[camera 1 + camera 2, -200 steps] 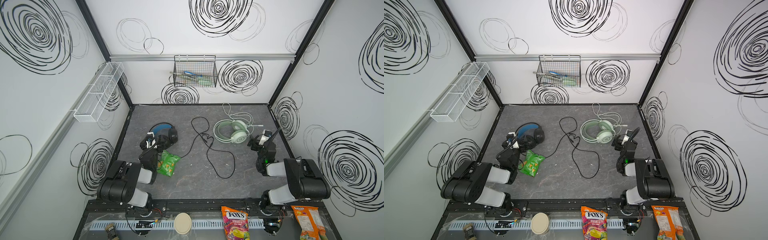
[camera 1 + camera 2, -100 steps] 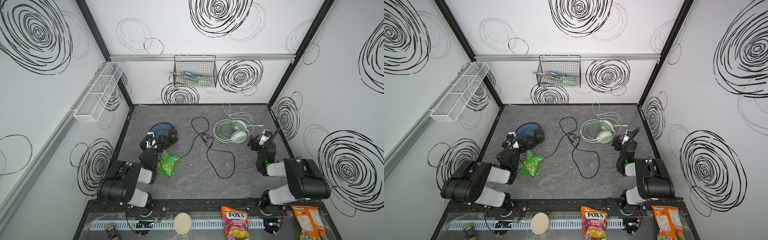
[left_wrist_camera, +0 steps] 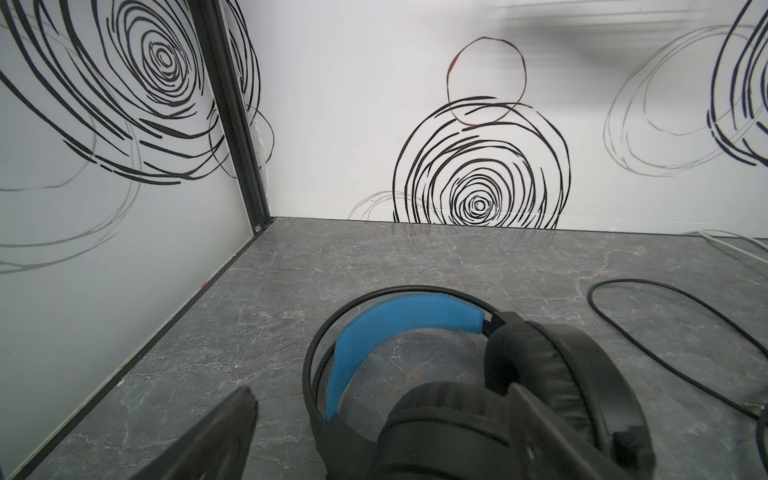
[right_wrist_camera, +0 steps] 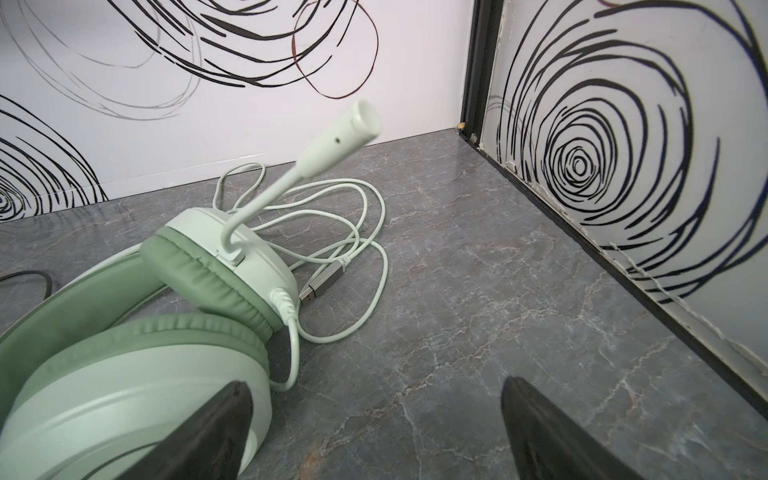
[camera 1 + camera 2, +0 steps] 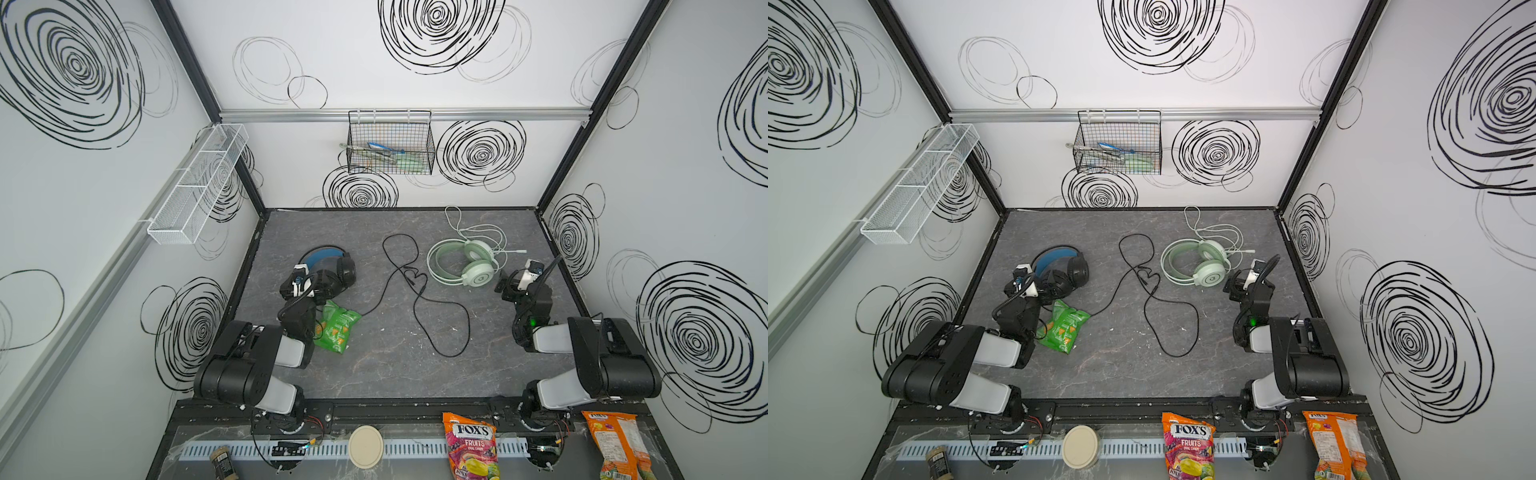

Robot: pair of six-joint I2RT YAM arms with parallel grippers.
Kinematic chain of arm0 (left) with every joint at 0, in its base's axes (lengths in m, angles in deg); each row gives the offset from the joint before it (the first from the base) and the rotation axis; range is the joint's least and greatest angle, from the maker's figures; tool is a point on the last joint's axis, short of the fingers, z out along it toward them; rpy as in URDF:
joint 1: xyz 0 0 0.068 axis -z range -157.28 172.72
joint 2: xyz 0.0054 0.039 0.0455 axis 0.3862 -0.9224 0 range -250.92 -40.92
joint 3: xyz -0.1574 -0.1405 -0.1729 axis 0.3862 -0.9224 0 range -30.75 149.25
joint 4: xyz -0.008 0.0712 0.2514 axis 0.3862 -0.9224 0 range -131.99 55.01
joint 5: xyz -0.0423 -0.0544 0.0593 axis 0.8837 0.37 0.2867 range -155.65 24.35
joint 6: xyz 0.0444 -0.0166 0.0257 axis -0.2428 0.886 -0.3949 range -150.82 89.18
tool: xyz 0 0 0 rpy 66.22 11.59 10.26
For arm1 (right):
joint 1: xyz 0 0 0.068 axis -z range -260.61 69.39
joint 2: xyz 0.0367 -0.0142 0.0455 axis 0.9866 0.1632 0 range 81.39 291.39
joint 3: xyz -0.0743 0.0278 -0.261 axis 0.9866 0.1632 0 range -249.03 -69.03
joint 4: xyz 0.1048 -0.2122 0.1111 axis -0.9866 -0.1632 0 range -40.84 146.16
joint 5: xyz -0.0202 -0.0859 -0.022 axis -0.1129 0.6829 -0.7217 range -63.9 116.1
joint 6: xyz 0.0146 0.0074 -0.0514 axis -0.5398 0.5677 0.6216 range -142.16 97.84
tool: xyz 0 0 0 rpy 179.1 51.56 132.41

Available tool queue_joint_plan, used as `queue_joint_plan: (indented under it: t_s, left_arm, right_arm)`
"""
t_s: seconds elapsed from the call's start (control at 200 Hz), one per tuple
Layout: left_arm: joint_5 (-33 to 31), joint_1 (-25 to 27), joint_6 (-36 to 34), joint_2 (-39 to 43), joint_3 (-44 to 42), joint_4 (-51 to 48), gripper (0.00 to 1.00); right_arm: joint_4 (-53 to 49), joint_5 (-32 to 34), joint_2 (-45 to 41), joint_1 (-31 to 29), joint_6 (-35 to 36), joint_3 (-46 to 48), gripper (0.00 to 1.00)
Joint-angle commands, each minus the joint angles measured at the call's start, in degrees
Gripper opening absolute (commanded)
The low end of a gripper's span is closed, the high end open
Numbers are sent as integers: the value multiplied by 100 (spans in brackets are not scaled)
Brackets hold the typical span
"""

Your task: Wrap the headphones

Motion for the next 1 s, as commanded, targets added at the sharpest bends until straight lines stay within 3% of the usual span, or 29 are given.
queue_joint_plan:
  t_s: [0.0, 0.906, 0.991]
  left_arm:
    - [40, -32, 13, -11, 86, 354, 96]
    - [-120, -75, 122, -3, 23, 438, 96]
    - [-172, -83, 184, 243, 42, 196, 96]
  right_arm:
    - [276, 35, -109, -27, -17, 34, 97]
    - [216, -23, -81, 8, -30, -14, 97]
    - [264, 231, -166, -111, 23, 39, 97]
